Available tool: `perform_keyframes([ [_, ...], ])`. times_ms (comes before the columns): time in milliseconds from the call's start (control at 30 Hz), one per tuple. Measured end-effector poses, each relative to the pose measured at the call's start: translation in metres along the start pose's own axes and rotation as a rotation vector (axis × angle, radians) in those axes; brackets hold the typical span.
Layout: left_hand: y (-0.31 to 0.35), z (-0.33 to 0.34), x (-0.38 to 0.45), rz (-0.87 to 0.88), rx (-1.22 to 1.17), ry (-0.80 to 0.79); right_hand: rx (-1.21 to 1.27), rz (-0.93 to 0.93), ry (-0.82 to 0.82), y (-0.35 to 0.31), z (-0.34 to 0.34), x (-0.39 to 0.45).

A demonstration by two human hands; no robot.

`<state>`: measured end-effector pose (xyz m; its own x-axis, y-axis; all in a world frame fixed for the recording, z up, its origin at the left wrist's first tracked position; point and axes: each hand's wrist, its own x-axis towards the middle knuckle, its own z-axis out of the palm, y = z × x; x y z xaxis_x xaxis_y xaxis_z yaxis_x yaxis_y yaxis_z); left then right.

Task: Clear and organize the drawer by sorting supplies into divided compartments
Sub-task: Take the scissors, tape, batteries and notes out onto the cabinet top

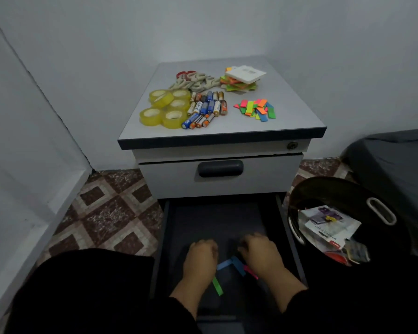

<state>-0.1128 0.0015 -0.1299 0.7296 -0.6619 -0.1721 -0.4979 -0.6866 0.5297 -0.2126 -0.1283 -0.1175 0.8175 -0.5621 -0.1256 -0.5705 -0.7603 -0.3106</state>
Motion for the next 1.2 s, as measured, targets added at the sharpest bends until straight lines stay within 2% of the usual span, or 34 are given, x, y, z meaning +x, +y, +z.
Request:
perform_keyframes([
  [67, -0.009, 0.013, -0.006, -0.036, 0.082, -0.101, -0.041, 0.089, -0.201, 0.002, 0.014, -0.007],
  [133, -0.008, 0.023, -0.008, -0.039, 0.151, -0.140, -0.061, 0.128, -0.271, 0.002, 0.023, -0.010],
  [267, -0.001, 0.035, -0.006, -0.032, 0.291, -0.145, -0.150, 0.140, -0.253, -0.001, 0.032, -0.008],
  [400, 0.004, 0.041, -0.001, -0.068, 0.323, -0.164, -0.146, 0.157, -0.249, -0.005, 0.035, -0.007],
  [533, 0.006, 0.038, 0.002, -0.135, 0.208, -0.170, -0.080, 0.185, -0.244, -0.006, 0.035, -0.006],
  [733, 0.005, 0.021, 0.008, -0.276, -0.168, -0.158, 0.189, 0.307, -0.189, -0.006, 0.016, -0.002],
  [900, -0.005, 0.012, 0.006, -0.348, 0.090, -0.314, 0.187, 0.431, -0.244, -0.001, 0.003, -0.004],
  [1033, -0.003, 0.019, -0.005, -0.354, 0.259, -0.339, 0.137, 0.512, -0.260, 0.000, 0.005, -0.013],
  [1200, 0.010, 0.029, -0.013, -0.283, 0.333, -0.325, 0.056, 0.487, -0.292, -0.003, 0.008, -0.021],
])
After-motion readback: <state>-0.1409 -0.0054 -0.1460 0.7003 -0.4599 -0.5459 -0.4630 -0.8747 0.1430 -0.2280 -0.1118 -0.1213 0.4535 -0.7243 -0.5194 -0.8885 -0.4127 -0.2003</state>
